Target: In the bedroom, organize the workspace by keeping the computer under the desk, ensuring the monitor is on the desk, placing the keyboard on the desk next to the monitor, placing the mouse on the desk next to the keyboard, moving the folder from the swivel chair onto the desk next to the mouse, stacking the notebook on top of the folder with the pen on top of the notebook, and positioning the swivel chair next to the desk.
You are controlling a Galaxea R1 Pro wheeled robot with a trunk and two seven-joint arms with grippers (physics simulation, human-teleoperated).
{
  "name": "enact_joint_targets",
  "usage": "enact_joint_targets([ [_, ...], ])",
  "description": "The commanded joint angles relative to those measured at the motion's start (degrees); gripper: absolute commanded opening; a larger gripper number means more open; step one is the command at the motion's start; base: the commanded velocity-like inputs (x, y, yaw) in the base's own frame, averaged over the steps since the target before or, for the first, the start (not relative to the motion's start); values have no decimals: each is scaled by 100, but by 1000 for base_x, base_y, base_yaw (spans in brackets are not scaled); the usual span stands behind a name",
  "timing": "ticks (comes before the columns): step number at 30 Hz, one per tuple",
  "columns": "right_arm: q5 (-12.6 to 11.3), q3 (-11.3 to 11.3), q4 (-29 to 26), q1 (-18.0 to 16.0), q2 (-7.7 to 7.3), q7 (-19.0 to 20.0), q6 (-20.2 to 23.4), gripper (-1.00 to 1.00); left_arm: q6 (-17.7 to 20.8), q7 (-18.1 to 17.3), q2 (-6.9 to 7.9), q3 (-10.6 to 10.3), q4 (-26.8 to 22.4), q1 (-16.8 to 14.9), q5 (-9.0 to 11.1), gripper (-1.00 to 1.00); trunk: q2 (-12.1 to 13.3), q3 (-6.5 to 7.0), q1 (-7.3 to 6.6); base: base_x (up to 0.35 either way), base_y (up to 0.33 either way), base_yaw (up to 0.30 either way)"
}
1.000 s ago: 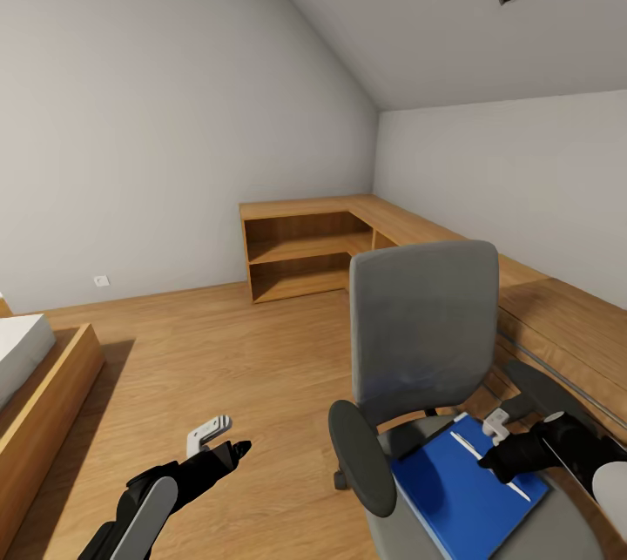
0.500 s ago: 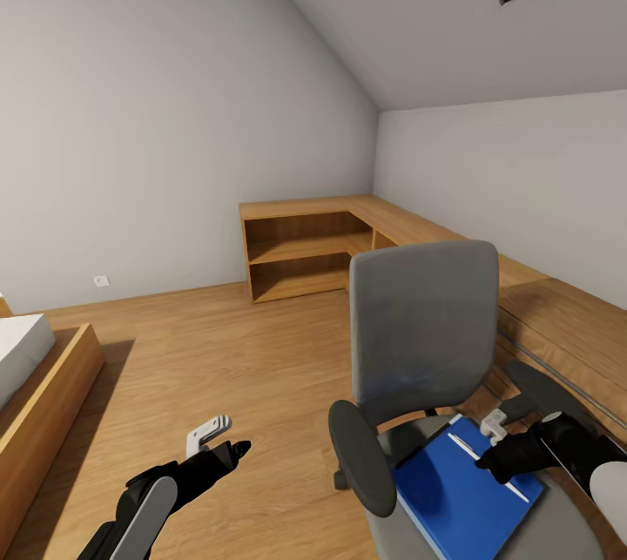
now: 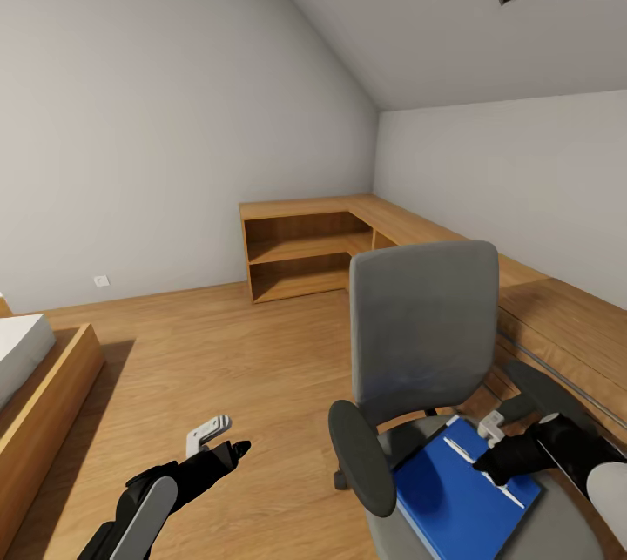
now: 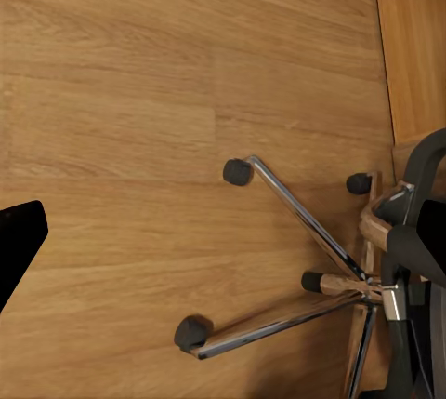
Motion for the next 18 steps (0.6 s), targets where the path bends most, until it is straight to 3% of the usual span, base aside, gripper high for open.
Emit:
enact_joint_targets([
  [1, -17, 82, -8, 5, 2, 19, 66, -100, 4, 57, 4, -12, -8, -4, 60, 100, -3, -7, 0, 0, 0, 0],
  [18, -18, 74, -14, 5, 30, 13, 75, -100, 4, 57, 5, -12, -8, -3, 60, 100, -3, -7, 0, 0, 0, 0],
])
